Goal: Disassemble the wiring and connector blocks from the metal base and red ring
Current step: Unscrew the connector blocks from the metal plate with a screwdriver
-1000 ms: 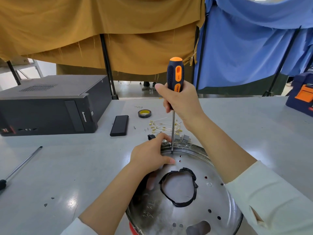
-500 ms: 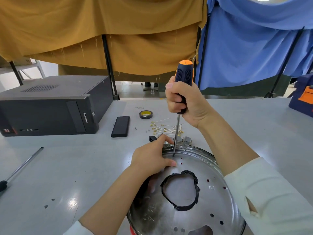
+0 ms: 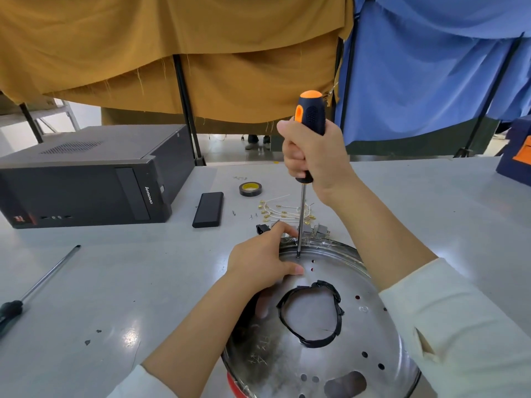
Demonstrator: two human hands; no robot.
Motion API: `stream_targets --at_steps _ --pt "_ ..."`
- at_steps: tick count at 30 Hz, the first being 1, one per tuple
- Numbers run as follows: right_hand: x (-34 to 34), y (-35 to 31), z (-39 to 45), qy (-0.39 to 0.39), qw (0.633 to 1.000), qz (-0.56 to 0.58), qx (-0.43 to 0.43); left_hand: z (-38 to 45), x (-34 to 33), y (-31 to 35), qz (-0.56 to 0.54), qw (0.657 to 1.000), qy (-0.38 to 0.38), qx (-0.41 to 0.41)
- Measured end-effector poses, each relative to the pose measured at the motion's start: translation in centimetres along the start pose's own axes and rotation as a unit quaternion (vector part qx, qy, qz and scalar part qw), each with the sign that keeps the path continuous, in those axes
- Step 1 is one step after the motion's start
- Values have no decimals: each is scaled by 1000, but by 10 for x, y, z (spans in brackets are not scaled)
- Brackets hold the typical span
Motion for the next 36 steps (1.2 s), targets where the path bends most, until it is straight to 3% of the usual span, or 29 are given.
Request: stream_targets --at_steps 3,5,9,11,13,17,19,24,27,30,32,36 --pt "5 1 1 -103 994 27 -5 0 1 0 -2 1000 -3 -2" --pt "5 1 -1 -106 994 -12 13 0 1 0 1 1000 -4 -3" --pt "3 4 -7 42 987 -149 29 0 1 0 3 1000 -6 -4" --pt "0 9 -10 121 984 -125 28 1 1 0 -2 1000 -7 -4" --pt "-2 12 -12 144 985 -90 41 1 1 0 -4 1000 -6 -3" --pt "0 8 -8 -47 998 25 17 1 1 0 0 1000 -5 -3" --pt "1 7 -5 -78 997 11 7 1 1 0 0 1000 -6 -2" --pt "6 7 -13 -1 993 -111 45 0 1 0 1 1000 -7 -4" --pt "6 9 -20 93 977 -176 73 1 2 0 -3 1000 -7 -6" --pt "-2 13 -27 145 980 -108 78 1 2 0 -2 1000 -8 -7" --pt "-7 17 -28 119 989 -41 73 1 1 0 0 1000 -8 -4" --pt "-1 14 -21 -39 998 51 18 -1 1 1 5 1000 -4 -2"
Point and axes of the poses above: each hand's wrist, its own z-axis towards the middle knuckle, its own x-axis out of the back of the hand, y = z × x, the point moved 1 cm from there along z, towards the middle knuckle, and after that the axes turned 10 degrees about -z, right-handed, at the moved point
